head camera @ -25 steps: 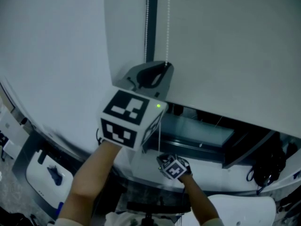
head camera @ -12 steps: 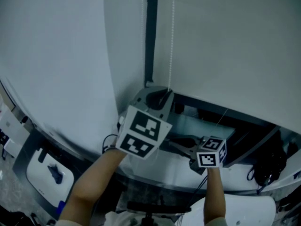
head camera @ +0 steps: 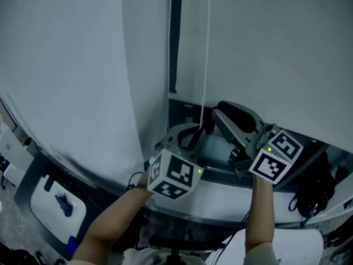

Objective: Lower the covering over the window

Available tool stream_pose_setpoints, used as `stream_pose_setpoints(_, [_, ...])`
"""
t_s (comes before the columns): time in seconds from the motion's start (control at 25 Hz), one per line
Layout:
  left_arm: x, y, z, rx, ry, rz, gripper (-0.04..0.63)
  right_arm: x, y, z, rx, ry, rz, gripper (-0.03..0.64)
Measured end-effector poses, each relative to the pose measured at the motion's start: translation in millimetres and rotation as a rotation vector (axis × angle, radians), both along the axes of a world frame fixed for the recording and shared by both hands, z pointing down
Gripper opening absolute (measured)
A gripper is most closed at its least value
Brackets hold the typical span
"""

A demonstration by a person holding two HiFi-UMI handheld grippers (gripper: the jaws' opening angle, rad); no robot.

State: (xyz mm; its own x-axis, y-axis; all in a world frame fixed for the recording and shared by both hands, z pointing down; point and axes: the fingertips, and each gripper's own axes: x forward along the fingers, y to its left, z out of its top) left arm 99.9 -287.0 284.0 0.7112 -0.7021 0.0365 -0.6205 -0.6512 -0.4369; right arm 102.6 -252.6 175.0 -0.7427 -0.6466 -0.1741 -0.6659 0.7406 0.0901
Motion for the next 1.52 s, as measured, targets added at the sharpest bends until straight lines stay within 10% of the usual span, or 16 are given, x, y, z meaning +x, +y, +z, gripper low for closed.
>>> stream_pose_setpoints(0.36, [14.6,7.1,138.1,-0.173,-0.213,0.02,0.018,-33.6,-23.6,-67.1,0.102,0.132,0.079,0.126])
stream_pose_setpoints(0.92, [8.7,9.6,157.0,-0.227,-0.162,0.036,0.02,-45.6,-26.1,-102.3,0.22,0.118,0.117,0.017])
stream_pose_setpoints(1.08, [2.0,19.4,148.9,-0.235,-0.097,0.053,0.02,-35.1,-28.9,-100.5,0.256,0.124,0.17,0.014])
stream_pose_setpoints(1.52, [-56.7,39.1,-28.6,-0.216,0.387,0.141,0.02,-54.3,-36.0,-69.5,0.29,0.307,0.207,0.011])
